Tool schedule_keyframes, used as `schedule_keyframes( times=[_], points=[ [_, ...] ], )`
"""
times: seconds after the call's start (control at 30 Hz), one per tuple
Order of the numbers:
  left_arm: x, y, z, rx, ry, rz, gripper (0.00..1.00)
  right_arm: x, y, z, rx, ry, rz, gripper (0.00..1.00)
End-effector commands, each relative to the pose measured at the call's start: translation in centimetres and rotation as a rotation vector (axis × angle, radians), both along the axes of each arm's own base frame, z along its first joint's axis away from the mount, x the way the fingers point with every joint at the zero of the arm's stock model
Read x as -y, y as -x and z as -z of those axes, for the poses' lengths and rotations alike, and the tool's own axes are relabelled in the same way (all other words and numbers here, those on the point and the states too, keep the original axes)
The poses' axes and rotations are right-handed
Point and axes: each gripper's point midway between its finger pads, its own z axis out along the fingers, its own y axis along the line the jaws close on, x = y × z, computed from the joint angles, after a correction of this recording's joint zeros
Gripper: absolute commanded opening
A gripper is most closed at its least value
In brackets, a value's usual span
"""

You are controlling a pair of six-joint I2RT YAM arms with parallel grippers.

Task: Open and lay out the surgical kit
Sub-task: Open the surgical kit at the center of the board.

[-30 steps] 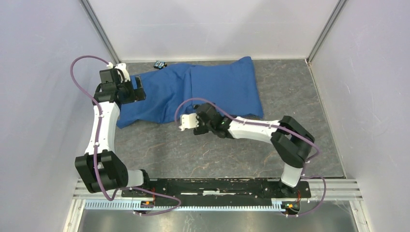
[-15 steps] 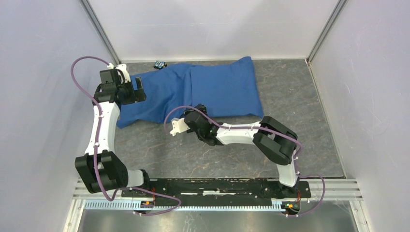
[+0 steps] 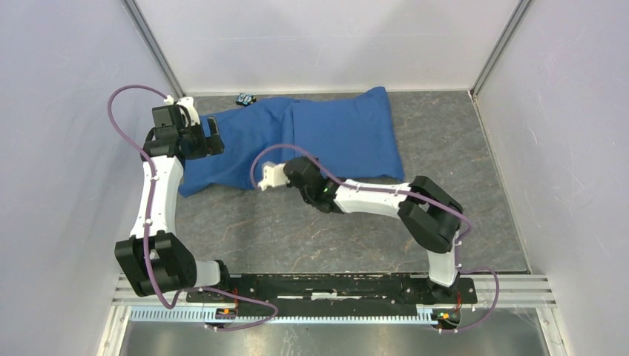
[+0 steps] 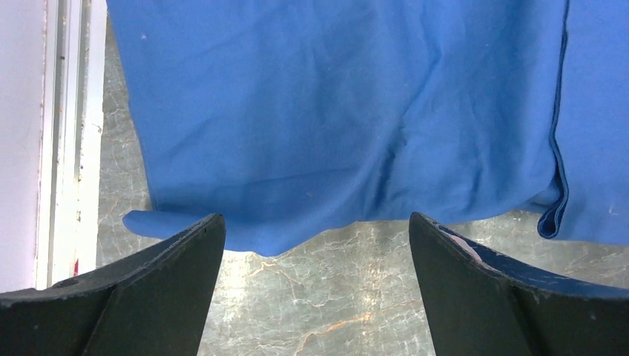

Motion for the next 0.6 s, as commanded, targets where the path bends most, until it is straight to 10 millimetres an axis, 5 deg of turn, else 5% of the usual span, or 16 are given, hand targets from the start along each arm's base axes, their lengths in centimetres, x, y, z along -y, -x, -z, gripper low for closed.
schedule_keyframes(
  times=[0.0, 0.1, 0.2, 0.4, 0.57],
  points=[
    [0.3, -1.1, -2.7, 0.079, -0.006, 0.046, 1.00, 2.8, -3.4, -11.9, 0.061, -0.399, 0.129, 0.00],
    [0.7, -1.4, -3.0, 0.086, 0.018, 0.053, 1.00, 6.7, -6.0, -15.7, 0.012, -0.569, 0.182, 0.00],
    [1.1, -1.4, -3.2, 0.092, 0.038, 0.064, 1.00, 9.2, -5.8, -16.3, -0.034, -0.596, 0.143, 0.08],
    [1.0, -1.4, -3.0, 0.087, 0.041, 0.058, 1.00, 4.4, -1.4, -9.2, -0.083, -0.366, 0.031, 0.63],
    [0.6, -0.8, -3.2, 0.088, 0.008, 0.051, 1.00, 0.7, 0.0, -4.6, -0.057, -0.219, 0.016, 0.73]
  ],
)
